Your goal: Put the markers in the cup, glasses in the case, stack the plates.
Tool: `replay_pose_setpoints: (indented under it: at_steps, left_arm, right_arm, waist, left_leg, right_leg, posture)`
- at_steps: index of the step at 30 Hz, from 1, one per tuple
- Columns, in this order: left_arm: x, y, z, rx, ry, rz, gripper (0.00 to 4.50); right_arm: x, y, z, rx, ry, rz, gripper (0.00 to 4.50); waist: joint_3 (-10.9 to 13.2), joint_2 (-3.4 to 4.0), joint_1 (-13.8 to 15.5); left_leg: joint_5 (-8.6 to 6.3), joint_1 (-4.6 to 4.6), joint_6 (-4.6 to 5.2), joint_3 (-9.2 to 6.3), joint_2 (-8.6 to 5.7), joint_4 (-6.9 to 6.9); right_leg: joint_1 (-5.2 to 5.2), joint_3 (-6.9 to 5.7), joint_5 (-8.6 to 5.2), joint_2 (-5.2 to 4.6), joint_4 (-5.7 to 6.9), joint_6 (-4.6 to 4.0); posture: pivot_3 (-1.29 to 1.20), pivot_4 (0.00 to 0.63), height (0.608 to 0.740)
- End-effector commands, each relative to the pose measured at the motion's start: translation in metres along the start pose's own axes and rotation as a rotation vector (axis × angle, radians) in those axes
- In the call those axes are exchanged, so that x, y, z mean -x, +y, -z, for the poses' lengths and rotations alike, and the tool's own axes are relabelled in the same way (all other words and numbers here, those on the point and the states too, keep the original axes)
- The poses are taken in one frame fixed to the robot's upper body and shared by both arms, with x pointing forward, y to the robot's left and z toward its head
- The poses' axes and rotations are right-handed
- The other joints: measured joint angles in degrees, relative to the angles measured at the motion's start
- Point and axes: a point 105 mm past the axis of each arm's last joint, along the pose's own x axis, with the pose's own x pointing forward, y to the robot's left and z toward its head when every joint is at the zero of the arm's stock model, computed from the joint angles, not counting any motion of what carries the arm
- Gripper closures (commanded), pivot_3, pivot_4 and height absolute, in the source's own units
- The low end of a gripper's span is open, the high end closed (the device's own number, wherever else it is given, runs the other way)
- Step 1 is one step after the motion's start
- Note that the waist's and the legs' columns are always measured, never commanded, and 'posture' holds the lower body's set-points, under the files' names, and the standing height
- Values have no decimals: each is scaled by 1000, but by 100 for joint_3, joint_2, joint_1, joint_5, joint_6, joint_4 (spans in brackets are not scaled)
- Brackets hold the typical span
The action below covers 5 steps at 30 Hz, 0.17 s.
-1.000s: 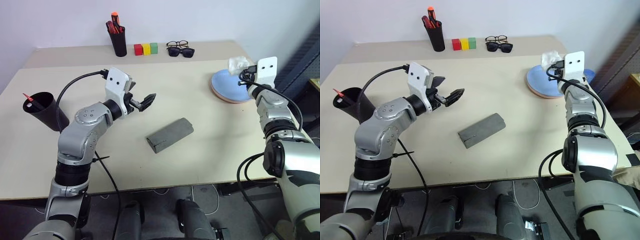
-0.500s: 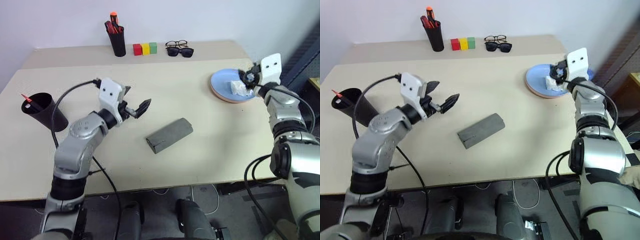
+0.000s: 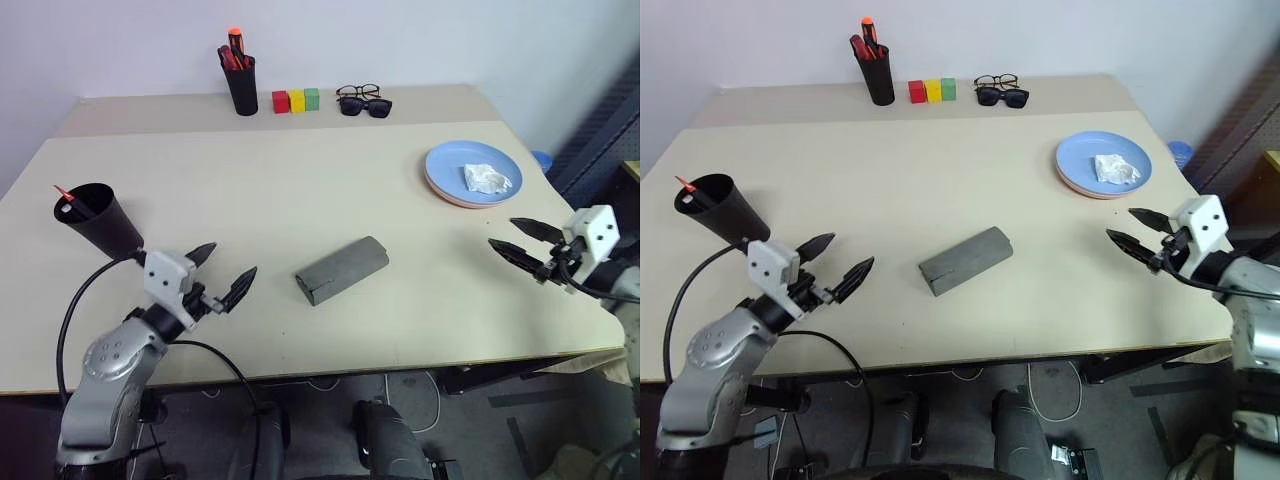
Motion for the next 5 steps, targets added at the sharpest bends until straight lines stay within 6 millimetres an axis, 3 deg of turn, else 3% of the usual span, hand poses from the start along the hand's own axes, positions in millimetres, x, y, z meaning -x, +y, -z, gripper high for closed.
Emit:
replay_pose_setpoints:
  at_steps: [1, 5]
  left_arm:
    - [14, 0, -8, -19, -16, 14, 0]
    - [20, 0, -5, 6, -4, 42, 0]
  right_arm:
    - [14, 2, -17, 21, -37, 39, 1801]
    - [18, 8, -12, 20, -9, 52, 1801]
  waist:
    - [-1, -1, 5]
    - [-1, -1, 7]
  left_leg:
    - [-1, 0, -1, 0, 1, 1]
    - [-1, -15, -2, 2, 1, 3]
  right_leg:
    - [2, 0, -2, 0, -3, 0]
    - [-4, 0, -3, -4, -17, -1]
  posture:
    - [0, 150, 740]
    - [0, 150, 740]
